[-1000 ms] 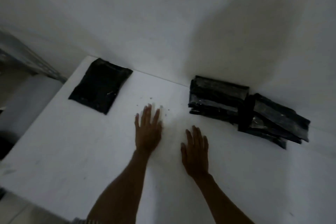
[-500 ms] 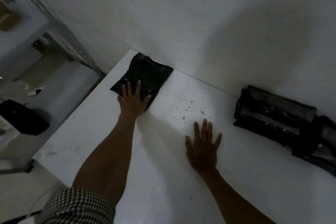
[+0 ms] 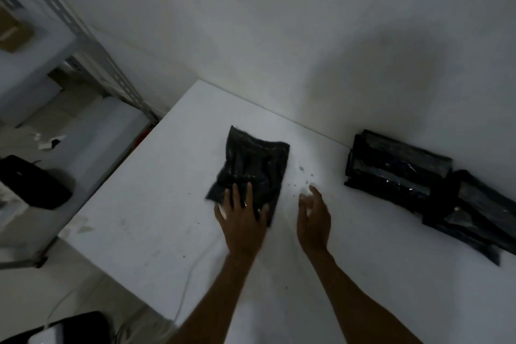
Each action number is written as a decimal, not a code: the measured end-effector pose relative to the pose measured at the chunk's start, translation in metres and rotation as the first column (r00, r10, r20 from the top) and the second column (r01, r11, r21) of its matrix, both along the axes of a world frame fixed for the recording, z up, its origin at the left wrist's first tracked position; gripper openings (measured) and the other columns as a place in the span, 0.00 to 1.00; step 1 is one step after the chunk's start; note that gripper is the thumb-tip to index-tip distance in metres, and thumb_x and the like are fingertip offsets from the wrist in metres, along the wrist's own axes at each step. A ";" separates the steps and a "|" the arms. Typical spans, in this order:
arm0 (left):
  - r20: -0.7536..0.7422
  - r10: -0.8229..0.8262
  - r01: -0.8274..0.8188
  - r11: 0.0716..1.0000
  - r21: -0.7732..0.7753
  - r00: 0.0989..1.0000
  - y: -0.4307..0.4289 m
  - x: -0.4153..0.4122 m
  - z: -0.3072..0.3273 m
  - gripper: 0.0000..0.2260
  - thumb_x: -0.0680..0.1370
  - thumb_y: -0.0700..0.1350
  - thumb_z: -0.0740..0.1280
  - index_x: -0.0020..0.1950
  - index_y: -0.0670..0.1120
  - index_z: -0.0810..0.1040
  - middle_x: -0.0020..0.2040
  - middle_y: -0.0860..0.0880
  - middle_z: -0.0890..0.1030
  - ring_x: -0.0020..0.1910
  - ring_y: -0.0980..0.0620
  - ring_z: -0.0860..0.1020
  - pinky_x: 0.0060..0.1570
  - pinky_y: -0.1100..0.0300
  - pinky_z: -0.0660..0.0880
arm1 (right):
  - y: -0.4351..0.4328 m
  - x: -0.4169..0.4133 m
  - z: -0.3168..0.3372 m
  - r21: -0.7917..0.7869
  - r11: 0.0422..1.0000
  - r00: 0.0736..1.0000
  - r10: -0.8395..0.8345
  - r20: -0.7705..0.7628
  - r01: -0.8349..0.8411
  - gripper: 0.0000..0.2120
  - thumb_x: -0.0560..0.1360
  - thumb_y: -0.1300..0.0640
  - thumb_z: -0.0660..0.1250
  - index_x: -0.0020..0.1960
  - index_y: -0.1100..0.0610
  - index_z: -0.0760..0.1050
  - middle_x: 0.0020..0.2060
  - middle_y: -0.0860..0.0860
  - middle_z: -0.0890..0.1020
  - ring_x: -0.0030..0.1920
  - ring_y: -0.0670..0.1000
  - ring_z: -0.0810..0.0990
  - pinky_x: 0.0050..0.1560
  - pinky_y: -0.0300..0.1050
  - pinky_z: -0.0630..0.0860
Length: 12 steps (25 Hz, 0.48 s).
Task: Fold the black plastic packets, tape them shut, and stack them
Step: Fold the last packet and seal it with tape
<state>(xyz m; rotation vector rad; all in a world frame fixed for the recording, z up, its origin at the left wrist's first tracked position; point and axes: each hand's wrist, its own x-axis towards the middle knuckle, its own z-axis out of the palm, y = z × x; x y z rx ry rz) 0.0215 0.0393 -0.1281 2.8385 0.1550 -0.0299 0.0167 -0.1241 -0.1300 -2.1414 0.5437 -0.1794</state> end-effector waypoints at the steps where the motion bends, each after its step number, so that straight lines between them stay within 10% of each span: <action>1: -0.014 -0.034 0.033 0.999 -0.025 0.999 -0.016 -0.025 0.003 0.29 0.78 0.63 0.59 0.75 0.50 0.68 0.74 0.41 0.69 0.74 0.40 0.65 0.71 0.35 0.54 | 0.000 -0.007 0.011 0.121 0.991 0.998 -0.048 -0.030 0.052 0.23 0.81 0.42 0.59 0.73 0.51 0.66 0.52 0.49 0.82 0.53 0.48 0.80 0.57 0.53 0.78; 6: -0.193 -0.186 0.160 0.977 -0.138 0.963 -0.074 -0.142 0.023 0.28 0.78 0.64 0.57 0.74 0.52 0.70 0.72 0.46 0.72 0.71 0.43 0.69 0.71 0.35 0.52 | -0.030 -0.064 0.037 0.314 0.898 0.929 -0.212 -0.303 0.307 0.31 0.75 0.43 0.71 0.72 0.55 0.68 0.54 0.51 0.80 0.55 0.54 0.79 0.58 0.46 0.75; 12: -0.045 -0.091 0.072 0.943 -0.324 0.995 -0.089 -0.140 0.052 0.24 0.79 0.59 0.60 0.71 0.47 0.72 0.61 0.45 0.79 0.58 0.44 0.78 0.60 0.45 0.71 | -0.102 -0.135 0.034 0.420 0.807 0.883 -0.248 -0.398 0.416 0.12 0.72 0.51 0.75 0.44 0.60 0.81 0.41 0.55 0.85 0.44 0.57 0.83 0.46 0.50 0.81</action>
